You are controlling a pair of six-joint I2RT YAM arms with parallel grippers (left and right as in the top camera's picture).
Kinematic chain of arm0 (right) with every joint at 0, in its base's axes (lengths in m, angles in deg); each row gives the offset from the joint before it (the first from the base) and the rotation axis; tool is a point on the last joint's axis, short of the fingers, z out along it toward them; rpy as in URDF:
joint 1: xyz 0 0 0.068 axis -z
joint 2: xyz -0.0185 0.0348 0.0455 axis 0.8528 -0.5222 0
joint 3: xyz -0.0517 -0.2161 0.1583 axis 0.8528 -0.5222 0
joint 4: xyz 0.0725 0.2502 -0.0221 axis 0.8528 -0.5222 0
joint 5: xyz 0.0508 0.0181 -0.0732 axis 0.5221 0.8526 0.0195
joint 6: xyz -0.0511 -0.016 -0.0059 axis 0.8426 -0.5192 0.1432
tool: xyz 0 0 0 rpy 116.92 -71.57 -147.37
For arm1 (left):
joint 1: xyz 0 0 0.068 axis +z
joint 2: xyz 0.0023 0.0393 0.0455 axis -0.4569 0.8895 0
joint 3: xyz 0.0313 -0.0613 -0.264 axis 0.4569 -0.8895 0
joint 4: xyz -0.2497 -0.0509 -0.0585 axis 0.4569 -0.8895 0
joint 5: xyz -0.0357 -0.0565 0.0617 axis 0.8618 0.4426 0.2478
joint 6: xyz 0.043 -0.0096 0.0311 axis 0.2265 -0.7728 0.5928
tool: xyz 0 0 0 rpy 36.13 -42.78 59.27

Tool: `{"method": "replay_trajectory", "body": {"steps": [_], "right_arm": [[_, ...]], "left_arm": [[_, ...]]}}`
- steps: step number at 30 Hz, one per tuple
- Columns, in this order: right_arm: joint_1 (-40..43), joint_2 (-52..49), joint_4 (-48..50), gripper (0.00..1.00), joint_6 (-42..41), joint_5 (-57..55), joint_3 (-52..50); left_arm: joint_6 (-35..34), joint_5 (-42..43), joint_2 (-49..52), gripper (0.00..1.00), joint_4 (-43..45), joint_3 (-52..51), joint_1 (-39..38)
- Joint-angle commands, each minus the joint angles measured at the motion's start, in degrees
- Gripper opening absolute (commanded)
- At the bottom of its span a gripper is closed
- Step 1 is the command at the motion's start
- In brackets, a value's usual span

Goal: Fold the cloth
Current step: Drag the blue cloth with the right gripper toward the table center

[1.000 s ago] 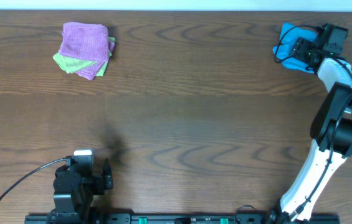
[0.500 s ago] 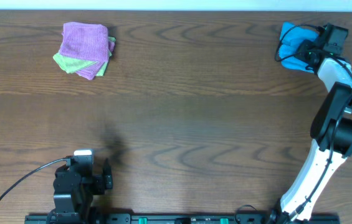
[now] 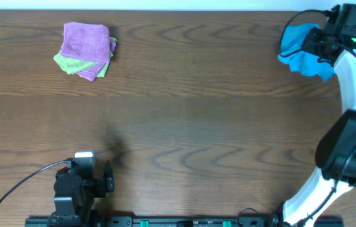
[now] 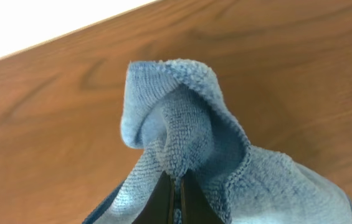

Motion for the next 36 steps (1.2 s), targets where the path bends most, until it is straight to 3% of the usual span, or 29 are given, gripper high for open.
{"method": "replay_trajectory", "body": {"steps": [1,11,21,30,36], "right_arm": [[-2.14,4.24,-4.2,0.01,2.47,0.74,0.87],[-13.4,14.8,-26.4,0.01,7.15,7.8,0.87],[-36.11,24.59,-39.47,0.01,7.91,8.72,0.87],[-55.3,25.29,-40.52,0.01,7.04,11.32,-0.22],[-60.74,25.2,-35.71,0.01,6.69,11.19,-5.27]], "left_arm": [[1.51,-1.25,-0.37,0.95,-3.21,-0.61,-0.28],[1.51,-1.25,-0.37,0.95,-3.21,-0.61,-0.28],[1.51,-1.25,-0.37,0.95,-3.21,-0.61,-0.28],[1.51,-1.25,-0.37,0.95,-3.21,-0.61,-0.28],[1.51,-1.25,-0.37,0.95,-3.21,-0.61,-0.28]]}}
